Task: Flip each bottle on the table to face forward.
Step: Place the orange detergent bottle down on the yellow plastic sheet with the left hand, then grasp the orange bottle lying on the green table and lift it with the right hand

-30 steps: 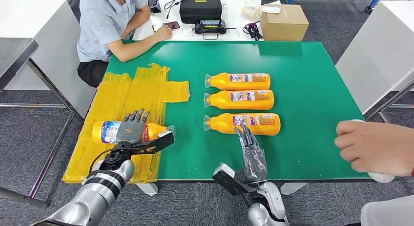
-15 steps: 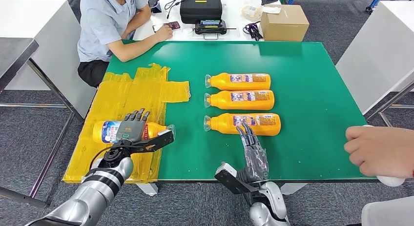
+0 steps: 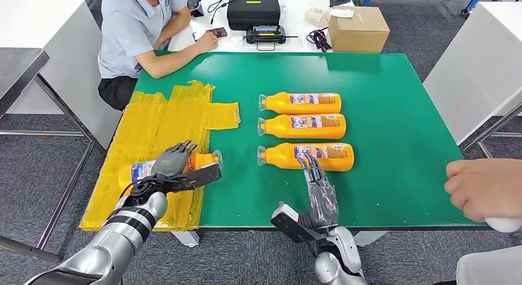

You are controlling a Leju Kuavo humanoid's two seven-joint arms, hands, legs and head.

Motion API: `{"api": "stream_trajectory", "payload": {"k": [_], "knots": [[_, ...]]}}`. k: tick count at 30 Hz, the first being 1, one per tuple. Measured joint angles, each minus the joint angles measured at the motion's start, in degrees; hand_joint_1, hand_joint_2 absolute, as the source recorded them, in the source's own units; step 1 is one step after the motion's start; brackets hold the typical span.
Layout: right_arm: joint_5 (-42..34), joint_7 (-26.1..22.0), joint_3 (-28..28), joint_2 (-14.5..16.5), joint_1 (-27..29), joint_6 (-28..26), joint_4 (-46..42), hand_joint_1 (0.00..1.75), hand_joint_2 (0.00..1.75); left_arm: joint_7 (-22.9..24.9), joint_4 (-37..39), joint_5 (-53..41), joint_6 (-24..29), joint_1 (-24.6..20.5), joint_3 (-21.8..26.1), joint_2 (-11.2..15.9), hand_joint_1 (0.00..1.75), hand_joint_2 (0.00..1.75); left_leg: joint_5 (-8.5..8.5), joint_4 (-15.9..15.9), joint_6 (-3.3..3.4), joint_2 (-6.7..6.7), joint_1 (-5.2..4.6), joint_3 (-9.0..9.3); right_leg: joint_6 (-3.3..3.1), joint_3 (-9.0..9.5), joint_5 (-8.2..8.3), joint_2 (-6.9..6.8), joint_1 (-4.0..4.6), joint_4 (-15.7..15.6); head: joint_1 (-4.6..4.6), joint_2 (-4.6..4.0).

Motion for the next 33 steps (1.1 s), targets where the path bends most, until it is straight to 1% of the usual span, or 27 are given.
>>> {"api": "stream_trajectory", "payload": {"k": [5,7,19,21,23,25,27,29,33], "knots": [[-0.28,-0.46,0.0,0.0,-0.32,-0.68,0.7,0.0,1.75,-0.86,0.59,1.65,-4.79,-1.01,-0.98,0.01,0.0,1.75,0.0,0.0,0.0,0.0,0.0,0.06,0.0,0.09,0.0,0.0,0.01,0.0,-0.01,0.0],[-0.39,-0.75,0.0,0.0,-0.53,-0.96,1.06,0.0,1.75,-1.13,0.81,2.21,-5.76,-1.29,-1.54,0.04,0.0,1.75,-0.01,0.0,-0.01,0.0,0.0,0.1,0.0,0.12,0.0,0.0,0.01,0.0,-0.01,0.0],[-0.41,-0.99,0.0,-0.02,-1.07,-1.16,2.43,0.0,1.75,-1.34,1.32,3.15,-5.81,-1.52,-2.93,0.19,0.0,1.75,-0.01,-0.01,-0.01,-0.01,0.0,0.25,-0.01,0.26,-0.01,0.0,0.0,0.0,0.0,0.0],[-0.32,-0.99,0.0,-0.03,-1.06,-1.34,2.46,0.0,1.75,-1.56,1.29,3.37,-4.09,-1.22,-3.51,0.2,0.0,1.75,-0.01,-0.01,-0.01,-0.03,0.0,0.26,-0.01,0.26,-0.01,-0.02,0.0,0.0,-0.01,0.0],[0.71,-0.69,-0.01,-0.07,-0.91,-2.43,2.38,0.0,1.75,-2.33,0.6,3.7,-0.26,-0.27,-4.34,0.13,0.0,1.75,-0.01,-0.01,-0.01,-0.07,0.0,0.27,-0.01,0.23,-0.01,-0.05,0.0,-0.01,-0.01,0.0],[4.08,0.68,-0.05,-0.22,-0.43,-5.09,1.91,0.0,1.75,-2.92,-1.66,3.72,4.19,1.49,-5.53,-0.05,0.0,1.75,0.0,-0.01,-0.01,-0.11,0.0,0.24,-0.01,0.17,-0.01,-0.09,0.01,-0.01,0.0,0.0],[8.89,2.87,-0.27,-0.56,0.35,-8.12,0.93,0.0,1.75,-2.87,-5.68,3.06,7.55,3.98,-7.25,-0.24,0.0,1.75,0.01,0.0,0.0,-0.14,0.0,0.14,-0.01,0.08,-0.01,-0.1,0.0,-0.01,-0.01,0.0],[12.67,4.76,-0.74,-1.03,1.22,-10.03,-0.37,0.0,1.75,-2.35,-11.08,1.66,10.28,7.19,-9.56,-0.47,0.0,1.75,0.03,0.01,0.03,-0.12,0.0,-0.08,0.02,-0.11,0.02,-0.09,0.0,-0.01,0.0,0.0],[15.11,6.02,-1.81,-1.82,2.66,-10.78,-2.68,0.0,1.75,-0.5,-21.88,-2.57,16.39,12.99,-14.36,-0.84,0.0,1.75,0.05,0.05,0.06,-0.05,-0.03,-0.54,0.09,-0.53,0.08,-0.08,-0.01,-0.01,0.01,0.0]]}}
